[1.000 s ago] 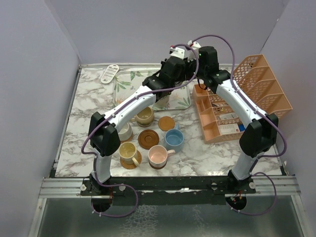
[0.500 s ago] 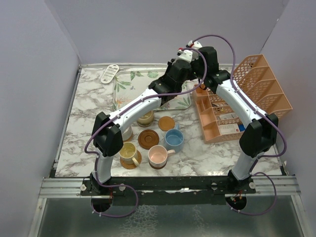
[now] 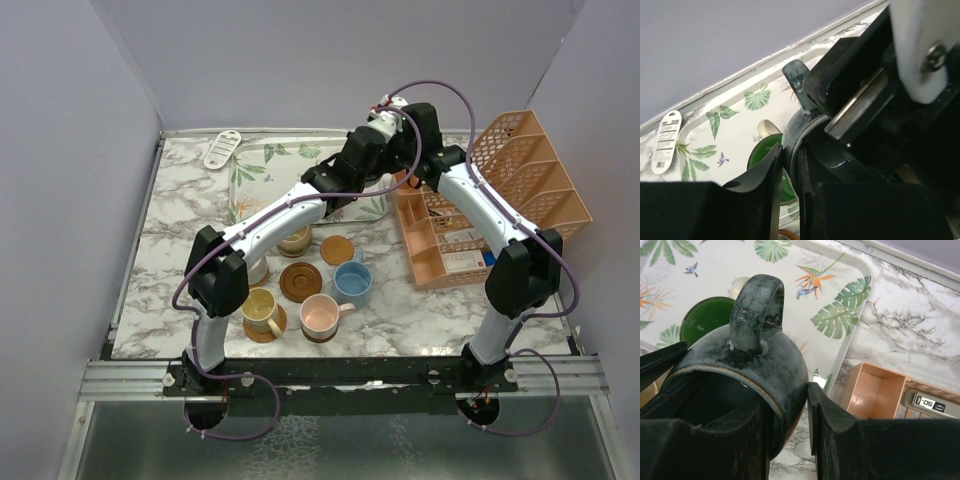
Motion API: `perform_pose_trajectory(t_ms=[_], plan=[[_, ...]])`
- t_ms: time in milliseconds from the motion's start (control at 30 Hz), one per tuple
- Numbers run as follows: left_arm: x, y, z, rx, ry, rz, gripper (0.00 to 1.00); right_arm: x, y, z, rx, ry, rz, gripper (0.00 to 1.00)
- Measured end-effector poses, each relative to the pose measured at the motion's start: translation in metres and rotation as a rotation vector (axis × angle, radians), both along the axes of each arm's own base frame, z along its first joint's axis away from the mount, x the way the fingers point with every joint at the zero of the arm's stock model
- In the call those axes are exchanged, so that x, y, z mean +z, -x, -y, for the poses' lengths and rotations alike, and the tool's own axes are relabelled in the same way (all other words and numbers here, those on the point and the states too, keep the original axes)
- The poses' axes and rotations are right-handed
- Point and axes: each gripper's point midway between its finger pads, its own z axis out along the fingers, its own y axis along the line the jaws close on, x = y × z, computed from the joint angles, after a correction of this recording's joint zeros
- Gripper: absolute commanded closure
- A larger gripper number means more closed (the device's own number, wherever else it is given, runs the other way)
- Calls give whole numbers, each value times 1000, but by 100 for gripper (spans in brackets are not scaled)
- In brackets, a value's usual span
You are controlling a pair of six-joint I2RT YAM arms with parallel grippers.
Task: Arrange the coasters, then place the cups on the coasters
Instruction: Place the cup on the coaster.
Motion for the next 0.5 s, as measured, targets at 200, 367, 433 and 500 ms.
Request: perform_pose_trajectory(t_ms=[200, 367, 433, 500], plan=[[8, 9, 10, -85, 26, -11, 69, -8, 1, 6, 6, 26, -12, 99], [38, 33, 23, -201, 87, 10, 63, -20, 1, 19, -7, 60, -29, 99], [51, 42, 24, -236, 106, 22, 62, -22, -1, 27, -19, 69, -32, 99], [58, 48, 23, -260, 110, 31, 61, -22, -3, 32, -28, 76, -31, 99]])
